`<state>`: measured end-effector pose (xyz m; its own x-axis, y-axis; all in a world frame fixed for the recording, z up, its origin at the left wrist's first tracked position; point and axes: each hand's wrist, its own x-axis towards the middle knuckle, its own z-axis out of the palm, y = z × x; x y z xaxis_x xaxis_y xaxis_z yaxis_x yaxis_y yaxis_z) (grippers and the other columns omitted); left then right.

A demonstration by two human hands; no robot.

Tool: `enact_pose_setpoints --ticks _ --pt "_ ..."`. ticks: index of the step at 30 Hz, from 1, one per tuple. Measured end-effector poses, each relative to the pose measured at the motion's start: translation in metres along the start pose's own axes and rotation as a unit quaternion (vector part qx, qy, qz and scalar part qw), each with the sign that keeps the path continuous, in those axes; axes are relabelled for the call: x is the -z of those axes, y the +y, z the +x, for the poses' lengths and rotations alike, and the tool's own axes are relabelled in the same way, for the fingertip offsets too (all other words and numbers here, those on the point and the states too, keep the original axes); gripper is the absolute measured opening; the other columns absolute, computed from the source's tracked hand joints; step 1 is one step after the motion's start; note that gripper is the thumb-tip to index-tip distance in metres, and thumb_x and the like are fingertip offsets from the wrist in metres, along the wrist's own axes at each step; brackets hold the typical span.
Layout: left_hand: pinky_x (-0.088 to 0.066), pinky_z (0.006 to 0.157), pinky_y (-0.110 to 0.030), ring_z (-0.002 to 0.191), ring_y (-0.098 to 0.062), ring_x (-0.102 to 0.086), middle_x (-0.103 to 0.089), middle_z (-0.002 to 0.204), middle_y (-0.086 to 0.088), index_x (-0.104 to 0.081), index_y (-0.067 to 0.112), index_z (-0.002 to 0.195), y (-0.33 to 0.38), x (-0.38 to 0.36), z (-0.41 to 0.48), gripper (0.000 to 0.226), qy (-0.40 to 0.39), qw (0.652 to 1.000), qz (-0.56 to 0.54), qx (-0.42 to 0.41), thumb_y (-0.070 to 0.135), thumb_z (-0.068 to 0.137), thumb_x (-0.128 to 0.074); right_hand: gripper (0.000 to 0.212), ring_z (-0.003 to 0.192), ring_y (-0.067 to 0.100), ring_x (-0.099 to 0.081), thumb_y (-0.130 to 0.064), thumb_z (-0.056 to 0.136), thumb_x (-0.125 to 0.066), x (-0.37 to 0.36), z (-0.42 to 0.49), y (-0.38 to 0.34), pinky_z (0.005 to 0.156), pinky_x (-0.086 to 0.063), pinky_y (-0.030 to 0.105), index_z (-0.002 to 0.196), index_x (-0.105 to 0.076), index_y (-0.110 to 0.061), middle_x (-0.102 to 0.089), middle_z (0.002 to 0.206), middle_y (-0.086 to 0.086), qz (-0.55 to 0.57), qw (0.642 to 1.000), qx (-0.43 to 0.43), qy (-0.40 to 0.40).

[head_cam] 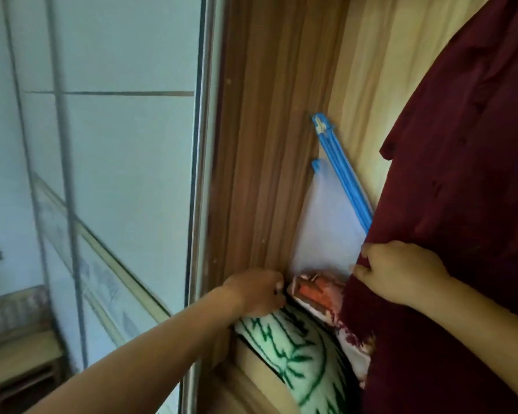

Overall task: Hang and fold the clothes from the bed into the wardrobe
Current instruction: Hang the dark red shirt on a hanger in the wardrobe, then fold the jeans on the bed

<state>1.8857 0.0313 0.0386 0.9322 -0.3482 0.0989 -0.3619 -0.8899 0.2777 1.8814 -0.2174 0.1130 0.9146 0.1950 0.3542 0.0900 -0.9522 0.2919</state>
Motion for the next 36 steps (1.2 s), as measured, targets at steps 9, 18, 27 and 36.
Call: enact_pose_setpoints --ticks 9,18,27,36 --pt "-0.051 0.094 -0.032 0.109 -0.022 -0.064 -0.068 0.118 0.0 -0.064 0.025 0.125 -0.055 -0.011 -0.128 0.035 0.003 0.993 -0.02 0.117 0.041 0.097 -0.051 0.066 0.073 0.011 -0.059 -0.09 0.08 -0.026 0.026 0.014 -0.145 0.058 -0.044 0.03 0.082 -0.058 -0.032 -0.061 0.072 -0.011 0.282 0.945 0.16 0.044" --pt "-0.057 0.082 -0.04 0.092 -0.017 -0.065 -0.069 0.098 0.005 -0.062 0.023 0.101 -0.098 -0.011 -0.137 0.036 0.127 0.979 0.023 0.155 0.057 0.097 -0.051 0.053 0.078 0.021 -0.067 -0.066 0.082 -0.068 0.04 0.038 -0.225 0.061 -0.055 0.038 0.101 -0.061 -0.017 -0.067 0.09 0.0 0.51 0.846 0.145 0.055" --pt "-0.059 0.074 -0.037 0.081 -0.017 -0.067 -0.068 0.09 0.006 -0.064 0.027 0.109 -0.109 -0.02 -0.113 0.043 0.091 0.985 0.066 0.129 0.064 0.096 -0.046 0.044 0.059 0.016 -0.064 -0.063 0.088 -0.06 0.038 0.025 -0.221 0.057 -0.055 0.043 0.09 -0.054 -0.02 -0.066 0.069 -0.001 0.428 0.891 0.116 0.095" --pt "-0.054 0.067 -0.029 0.081 -0.013 -0.066 -0.07 0.092 0.006 -0.065 0.026 0.109 -0.058 -0.039 -0.127 0.043 0.107 0.989 0.045 0.095 0.063 0.096 -0.047 0.061 0.065 0.017 -0.067 -0.061 0.09 -0.061 0.043 -0.02 -0.175 0.065 -0.058 0.042 0.12 -0.056 -0.008 -0.067 0.077 0.002 0.447 0.884 0.103 0.085"
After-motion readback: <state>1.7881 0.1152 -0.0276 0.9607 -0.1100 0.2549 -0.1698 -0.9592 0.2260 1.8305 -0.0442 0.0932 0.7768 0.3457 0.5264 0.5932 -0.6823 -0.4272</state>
